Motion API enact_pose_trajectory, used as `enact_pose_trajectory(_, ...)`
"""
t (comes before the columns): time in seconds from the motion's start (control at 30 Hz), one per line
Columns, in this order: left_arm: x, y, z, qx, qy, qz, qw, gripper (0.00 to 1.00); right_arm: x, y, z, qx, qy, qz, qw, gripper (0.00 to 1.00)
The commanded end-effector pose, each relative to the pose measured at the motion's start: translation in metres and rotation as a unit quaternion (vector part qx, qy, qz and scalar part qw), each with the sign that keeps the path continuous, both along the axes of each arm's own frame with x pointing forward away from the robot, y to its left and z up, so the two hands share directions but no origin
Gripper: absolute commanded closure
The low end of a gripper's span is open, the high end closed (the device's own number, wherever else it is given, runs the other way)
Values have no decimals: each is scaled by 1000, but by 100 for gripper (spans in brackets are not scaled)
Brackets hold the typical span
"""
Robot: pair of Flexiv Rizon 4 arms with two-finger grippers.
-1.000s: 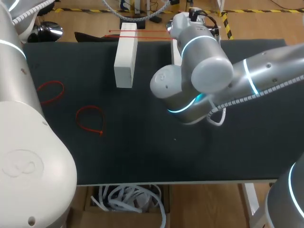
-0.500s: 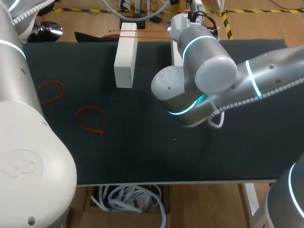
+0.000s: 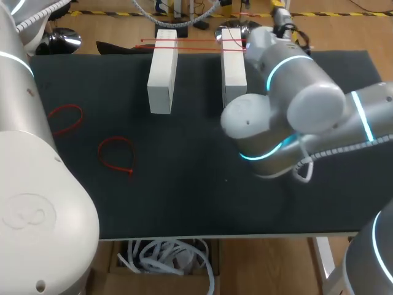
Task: Grab the tape and strap the tape.
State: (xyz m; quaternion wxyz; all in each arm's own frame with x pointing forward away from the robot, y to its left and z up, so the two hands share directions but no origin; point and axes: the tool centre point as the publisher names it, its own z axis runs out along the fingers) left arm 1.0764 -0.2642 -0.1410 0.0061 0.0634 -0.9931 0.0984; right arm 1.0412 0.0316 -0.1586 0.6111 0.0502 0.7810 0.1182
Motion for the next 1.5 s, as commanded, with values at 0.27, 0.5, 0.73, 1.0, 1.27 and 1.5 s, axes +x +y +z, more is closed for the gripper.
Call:
enact_pose_trajectory(0.27, 0, 0, 1, 2, 1, 1, 1000, 100, 48, -101, -5, 51, 59, -32, 996, 5)
enact_pose_trajectory(0.5, 0, 0, 1, 2, 1, 1, 1000, 100, 71, -113, -4, 62, 55, -14, 996, 0)
enact_pose_trajectory(0.73, 0, 0, 1, 2, 1, 1, 1000, 100, 71, -113, -4, 62, 55, -14, 996, 0)
enact_pose_trajectory(1.0, 1, 10, 4, 26, -10, 18, 999, 100, 71, -113, -4, 62, 55, -14, 996, 0)
enact_pose_trajectory(1.27, -29, 138, 15, 101, -7, 209, 973, 100, 71, -113, -4, 62, 55, -14, 996, 0)
enact_pose_trajectory(1.5, -94, 263, 24, 143, 31, 426, 893, 100, 71, -113, -4, 62, 55, -14, 996, 0)
